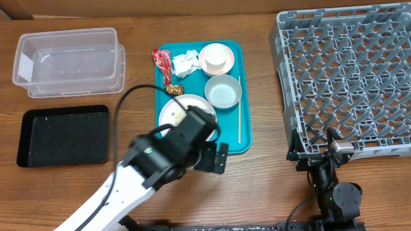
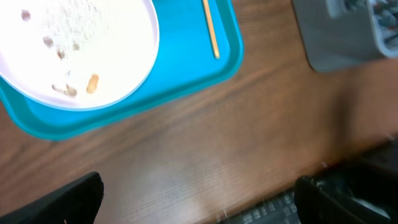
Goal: Sort waste into correct bins and load items into the dishwasher
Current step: 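Move the left gripper over the white plate on the teal tray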
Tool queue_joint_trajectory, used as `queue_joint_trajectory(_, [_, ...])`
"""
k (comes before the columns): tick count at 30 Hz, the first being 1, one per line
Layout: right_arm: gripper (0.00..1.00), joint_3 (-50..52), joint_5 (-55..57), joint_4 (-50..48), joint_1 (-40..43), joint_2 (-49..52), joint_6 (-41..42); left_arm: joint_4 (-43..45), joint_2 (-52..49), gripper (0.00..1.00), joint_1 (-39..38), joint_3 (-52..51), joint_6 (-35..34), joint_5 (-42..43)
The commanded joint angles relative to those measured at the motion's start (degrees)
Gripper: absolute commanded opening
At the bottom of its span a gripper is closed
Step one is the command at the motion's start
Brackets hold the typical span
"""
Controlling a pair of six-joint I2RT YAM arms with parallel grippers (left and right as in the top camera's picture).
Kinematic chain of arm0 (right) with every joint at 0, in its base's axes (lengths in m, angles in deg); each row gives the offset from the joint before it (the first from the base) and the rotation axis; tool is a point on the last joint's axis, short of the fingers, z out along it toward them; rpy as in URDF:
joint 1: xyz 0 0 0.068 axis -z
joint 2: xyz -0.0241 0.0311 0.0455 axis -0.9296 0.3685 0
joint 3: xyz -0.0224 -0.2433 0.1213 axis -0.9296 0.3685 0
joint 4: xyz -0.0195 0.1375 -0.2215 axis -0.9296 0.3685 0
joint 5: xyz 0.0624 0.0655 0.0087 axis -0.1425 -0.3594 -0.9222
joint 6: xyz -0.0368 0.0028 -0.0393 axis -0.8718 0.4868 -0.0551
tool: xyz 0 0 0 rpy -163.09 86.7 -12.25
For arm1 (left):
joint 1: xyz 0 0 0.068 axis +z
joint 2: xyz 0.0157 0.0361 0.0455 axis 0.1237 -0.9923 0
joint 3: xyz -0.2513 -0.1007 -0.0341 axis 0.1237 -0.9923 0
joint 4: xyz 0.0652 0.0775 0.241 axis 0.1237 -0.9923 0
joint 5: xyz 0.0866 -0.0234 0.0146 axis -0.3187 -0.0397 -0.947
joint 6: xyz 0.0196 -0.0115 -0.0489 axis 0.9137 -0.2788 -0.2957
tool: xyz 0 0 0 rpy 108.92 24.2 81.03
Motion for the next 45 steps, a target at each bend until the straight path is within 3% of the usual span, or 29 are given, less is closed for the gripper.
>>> queue_joint_trajectory(1, [1.00,0.6,0.5,-0.4,-0.2,-0.2,-0.4,2.2,-4.5,1.00,-1.4,1.2,-2.6,-6.2])
queue_joint_trajectory(8, [1.00,0.6,0.5,-0.4,-0.2,-0.2,-0.4,5.2,-14.2,1.00,-1.4,1.2,-2.6,-10.3])
queue_joint_trajectory(9, [1.00,0.6,0.5,-0.4,-0.2,-0.2,-0.4,6.1,-15.6,0.96,-1.4,1.2,-2.6,-10.9])
queue_joint_trajectory(11, [1.00,0.6,0.5,-0.4,-0.2,-0.2,-0.4,8.0,-17.9,0.71,-1.4,1.2,-2.4,-11.6])
queue_joint_trajectory(12, [1.00,0.6,0.5,-0.4,-0.2,-0.2,-0.4,8.9,-19.0,0.66,-1.4,1.2,-2.4,-12.1])
queue_joint_trajectory(22, [1.00,0.6,0.5,-0.4,-0.2,-0.2,-0.4,14.6,-28.9,0.71,-1.1,1.2,-3.1,-18.2])
queue_joint_trajectory(35, [1.00,0.6,0.5,-0.4,-0.2,-0.2,-0.4,24.8,-36.2,0.61,0.8,1.2,-3.1,-15.4])
queue_joint_trajectory(45, [1.00,0.6,0.5,-0.4,-0.2,-0.2,-0.4,24.9,-38.7,0.59,0.9,1.0,-5.2,-15.5])
